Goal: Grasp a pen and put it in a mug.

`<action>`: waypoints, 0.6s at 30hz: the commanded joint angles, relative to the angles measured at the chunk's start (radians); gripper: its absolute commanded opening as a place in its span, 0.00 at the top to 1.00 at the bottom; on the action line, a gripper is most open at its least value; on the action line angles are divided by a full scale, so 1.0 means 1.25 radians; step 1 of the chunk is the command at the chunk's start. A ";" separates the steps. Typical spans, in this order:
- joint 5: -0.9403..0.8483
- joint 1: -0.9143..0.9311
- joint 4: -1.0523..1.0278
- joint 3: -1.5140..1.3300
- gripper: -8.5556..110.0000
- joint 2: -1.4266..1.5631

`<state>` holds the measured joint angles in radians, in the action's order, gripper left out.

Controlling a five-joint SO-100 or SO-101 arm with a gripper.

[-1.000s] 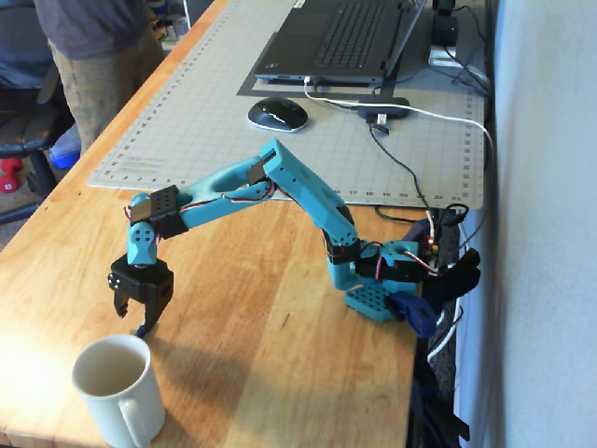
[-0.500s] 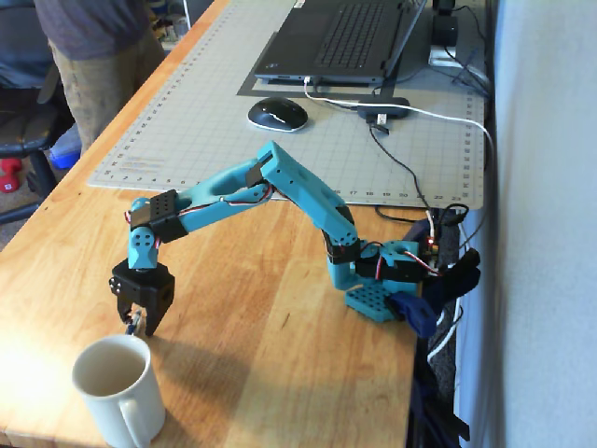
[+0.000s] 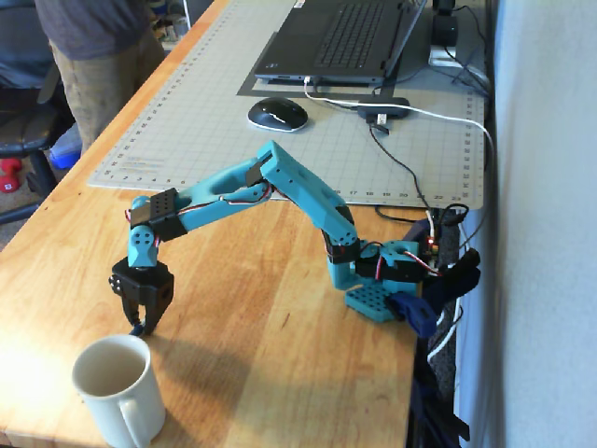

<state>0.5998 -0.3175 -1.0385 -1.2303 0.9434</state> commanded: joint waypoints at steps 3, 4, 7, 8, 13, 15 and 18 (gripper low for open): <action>-0.004 0.011 0.010 0.022 0.92 0.096; -0.004 0.011 0.010 0.023 0.92 0.113; -0.005 0.012 0.010 0.020 0.92 0.180; -0.007 0.015 0.010 0.015 0.92 0.204; -0.020 0.029 0.012 0.023 0.92 0.308; -0.061 0.029 0.013 0.023 0.92 0.347; -0.201 0.029 0.043 0.022 0.92 0.393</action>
<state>0.5047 -0.2853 -1.0308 -1.2333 1.2441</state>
